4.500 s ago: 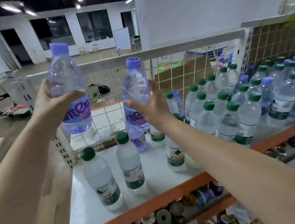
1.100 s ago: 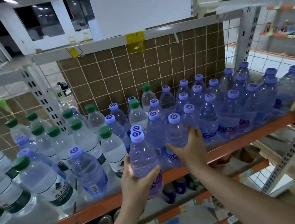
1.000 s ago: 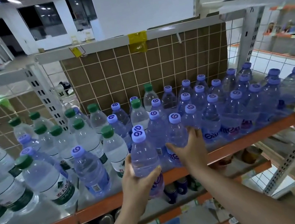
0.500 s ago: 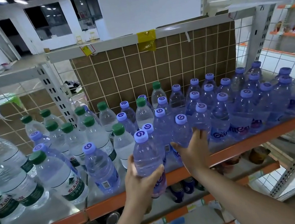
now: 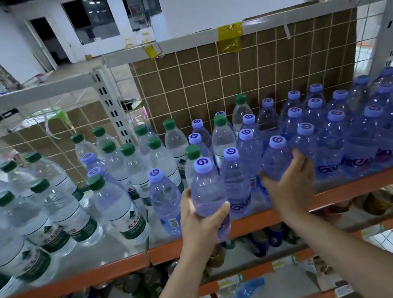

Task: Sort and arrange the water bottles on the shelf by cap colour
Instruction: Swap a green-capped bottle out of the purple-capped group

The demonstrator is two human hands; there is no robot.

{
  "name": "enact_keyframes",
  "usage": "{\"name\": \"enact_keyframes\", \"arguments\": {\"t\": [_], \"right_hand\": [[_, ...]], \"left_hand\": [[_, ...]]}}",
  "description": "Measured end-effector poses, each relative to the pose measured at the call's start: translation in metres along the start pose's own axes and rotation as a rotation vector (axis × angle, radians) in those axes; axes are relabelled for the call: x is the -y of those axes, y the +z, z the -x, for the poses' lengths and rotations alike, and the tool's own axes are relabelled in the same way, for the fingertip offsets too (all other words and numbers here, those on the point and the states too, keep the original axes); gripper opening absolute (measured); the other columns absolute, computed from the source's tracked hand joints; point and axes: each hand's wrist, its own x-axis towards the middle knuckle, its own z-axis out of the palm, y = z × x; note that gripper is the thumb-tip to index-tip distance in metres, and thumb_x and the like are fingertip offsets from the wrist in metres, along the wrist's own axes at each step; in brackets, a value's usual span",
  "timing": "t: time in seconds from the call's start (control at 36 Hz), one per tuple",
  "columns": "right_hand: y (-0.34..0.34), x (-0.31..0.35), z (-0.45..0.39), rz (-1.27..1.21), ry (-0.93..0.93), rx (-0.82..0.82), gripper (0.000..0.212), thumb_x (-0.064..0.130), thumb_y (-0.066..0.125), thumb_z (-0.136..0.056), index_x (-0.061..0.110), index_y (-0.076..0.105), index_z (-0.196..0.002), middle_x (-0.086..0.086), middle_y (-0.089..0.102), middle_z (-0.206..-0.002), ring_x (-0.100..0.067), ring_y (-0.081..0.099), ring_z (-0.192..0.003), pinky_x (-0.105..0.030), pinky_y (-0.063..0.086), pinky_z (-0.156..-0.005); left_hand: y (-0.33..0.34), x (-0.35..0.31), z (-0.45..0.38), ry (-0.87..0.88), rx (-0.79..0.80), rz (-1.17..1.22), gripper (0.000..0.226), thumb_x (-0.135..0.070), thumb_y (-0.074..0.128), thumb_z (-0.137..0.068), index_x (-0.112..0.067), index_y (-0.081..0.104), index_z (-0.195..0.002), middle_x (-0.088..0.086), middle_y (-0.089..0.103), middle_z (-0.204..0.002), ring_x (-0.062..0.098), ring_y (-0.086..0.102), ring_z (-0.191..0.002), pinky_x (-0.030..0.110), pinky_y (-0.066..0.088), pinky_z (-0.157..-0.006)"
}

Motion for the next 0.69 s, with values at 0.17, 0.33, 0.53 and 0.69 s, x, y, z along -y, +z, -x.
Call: {"name": "enact_keyframes", "arguments": {"t": [0.17,0.33,0.53,0.69], "right_hand": [[-0.007,0.010,0.016,-0.053,-0.234,-0.008,0.043,0.017,0.078,-0.077,0.002,0.058,-0.112,-0.015,0.056,-0.111,-0.033,0.052,-0.104,-0.040,0.043,-0.084],[-0.002,0.018,0.029,-0.129,-0.307,0.126,0.033,0.027,0.067,-0.081,0.007,0.058,-0.105,-0.007,0.053,-0.106,-0.022,0.051,-0.097,-0.038,0.049,-0.078],[0.005,0.056,0.014,-0.153,-0.536,0.132,0.036,0.044,0.058,-0.082,0.011,0.062,-0.097,-0.002,0.061,-0.094,-0.022,0.055,-0.089,-0.033,0.046,-0.079],[0.016,0.084,0.003,-0.059,-0.681,0.112,0.044,0.055,0.059,-0.076,0.018,0.066,-0.098,0.004,0.064,-0.098,-0.020,0.055,-0.096,-0.031,0.041,-0.081]], "left_hand": [[-0.003,0.004,0.000,-0.046,-0.057,-0.014,0.057,-0.034,0.084,-0.059,-0.049,0.053,-0.104,-0.004,0.068,-0.110,0.015,0.067,-0.100,0.047,0.054,-0.090],[-0.008,0.008,0.004,-0.034,-0.044,-0.024,0.057,-0.038,0.082,-0.058,-0.048,0.053,-0.105,-0.004,0.068,-0.108,0.015,0.066,-0.100,0.050,0.053,-0.089],[-0.016,0.012,0.003,-0.051,-0.100,-0.080,0.053,-0.042,0.076,-0.057,-0.056,0.049,-0.100,-0.001,0.063,-0.109,0.018,0.063,-0.099,0.053,0.052,-0.086],[-0.021,0.014,-0.004,-0.073,-0.106,-0.125,0.059,-0.034,0.079,-0.060,-0.040,0.052,-0.111,-0.001,0.064,-0.111,0.018,0.064,-0.100,0.053,0.052,-0.087]]}}
